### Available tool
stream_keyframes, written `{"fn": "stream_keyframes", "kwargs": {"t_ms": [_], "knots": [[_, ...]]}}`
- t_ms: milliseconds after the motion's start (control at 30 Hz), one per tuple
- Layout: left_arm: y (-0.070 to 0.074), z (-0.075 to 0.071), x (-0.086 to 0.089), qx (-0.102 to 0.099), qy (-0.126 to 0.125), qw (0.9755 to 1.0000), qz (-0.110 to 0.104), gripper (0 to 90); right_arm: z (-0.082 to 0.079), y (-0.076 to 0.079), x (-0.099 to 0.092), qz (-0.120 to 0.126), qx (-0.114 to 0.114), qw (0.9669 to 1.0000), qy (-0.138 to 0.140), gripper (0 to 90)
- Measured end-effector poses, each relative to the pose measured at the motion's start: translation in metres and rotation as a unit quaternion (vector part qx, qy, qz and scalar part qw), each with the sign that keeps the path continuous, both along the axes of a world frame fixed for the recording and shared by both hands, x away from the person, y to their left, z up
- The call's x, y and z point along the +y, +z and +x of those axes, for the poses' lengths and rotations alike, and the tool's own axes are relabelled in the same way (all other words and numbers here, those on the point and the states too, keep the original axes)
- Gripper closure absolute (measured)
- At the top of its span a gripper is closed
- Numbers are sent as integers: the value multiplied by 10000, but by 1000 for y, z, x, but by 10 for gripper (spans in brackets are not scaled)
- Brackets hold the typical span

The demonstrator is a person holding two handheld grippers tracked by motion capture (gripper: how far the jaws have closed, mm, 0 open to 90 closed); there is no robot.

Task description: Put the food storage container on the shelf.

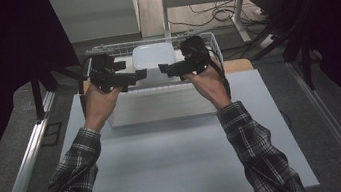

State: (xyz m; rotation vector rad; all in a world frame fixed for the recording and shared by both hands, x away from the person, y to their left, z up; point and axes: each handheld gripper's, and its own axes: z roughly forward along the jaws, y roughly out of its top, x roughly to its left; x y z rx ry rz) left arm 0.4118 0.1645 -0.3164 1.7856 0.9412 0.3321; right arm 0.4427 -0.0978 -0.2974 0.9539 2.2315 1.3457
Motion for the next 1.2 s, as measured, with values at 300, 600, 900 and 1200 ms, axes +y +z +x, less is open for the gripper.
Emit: {"fn": "stream_keyframes", "kwargs": {"t_ms": [300,600,900,1200], "knots": [[-12,-9,1,-211,-173,9995,169,32,-6,-6,-2,-148,-79,9998,83,0],[-16,-17,5,-310,-140,9994,56,28,-12,-13,-7,-187,-77,9997,155,0],[-27,-27,4,-334,-245,9989,239,37,-21,-22,-10,-229,-99,9995,216,0],[-36,-42,5,-351,-251,9986,290,55,-32,-30,-19,-248,-155,9993,226,0]]}}
